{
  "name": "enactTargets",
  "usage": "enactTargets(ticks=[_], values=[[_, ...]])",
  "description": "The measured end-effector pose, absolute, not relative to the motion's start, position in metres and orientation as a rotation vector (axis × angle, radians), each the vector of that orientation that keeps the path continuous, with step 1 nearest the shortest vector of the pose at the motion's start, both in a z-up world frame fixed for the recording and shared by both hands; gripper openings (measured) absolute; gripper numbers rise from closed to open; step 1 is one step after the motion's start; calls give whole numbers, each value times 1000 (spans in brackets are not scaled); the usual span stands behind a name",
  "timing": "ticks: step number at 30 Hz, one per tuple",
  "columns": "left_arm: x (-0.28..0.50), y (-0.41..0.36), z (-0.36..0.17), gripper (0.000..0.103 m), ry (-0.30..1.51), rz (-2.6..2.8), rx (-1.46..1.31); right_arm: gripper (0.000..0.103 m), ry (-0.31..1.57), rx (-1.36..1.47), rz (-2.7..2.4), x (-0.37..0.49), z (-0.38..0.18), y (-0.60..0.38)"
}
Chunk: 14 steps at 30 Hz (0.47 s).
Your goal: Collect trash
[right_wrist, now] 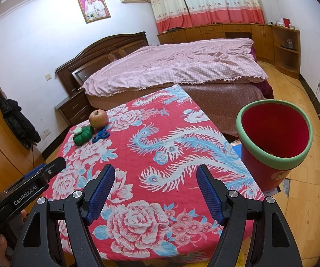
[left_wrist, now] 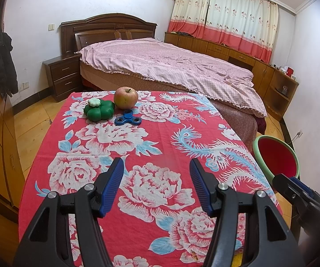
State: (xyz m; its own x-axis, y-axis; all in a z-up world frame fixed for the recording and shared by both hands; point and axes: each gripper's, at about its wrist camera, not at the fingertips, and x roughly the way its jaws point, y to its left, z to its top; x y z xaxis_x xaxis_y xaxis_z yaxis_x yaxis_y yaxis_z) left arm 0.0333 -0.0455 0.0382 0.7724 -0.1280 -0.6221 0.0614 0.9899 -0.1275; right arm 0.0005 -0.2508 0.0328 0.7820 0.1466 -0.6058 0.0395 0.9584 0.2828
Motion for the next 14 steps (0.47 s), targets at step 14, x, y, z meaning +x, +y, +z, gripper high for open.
enactTargets(ticks=[14], values=[[33, -45, 38, 61, 685, -98, -103, 77, 674, 289, 59, 1, 33, -252]])
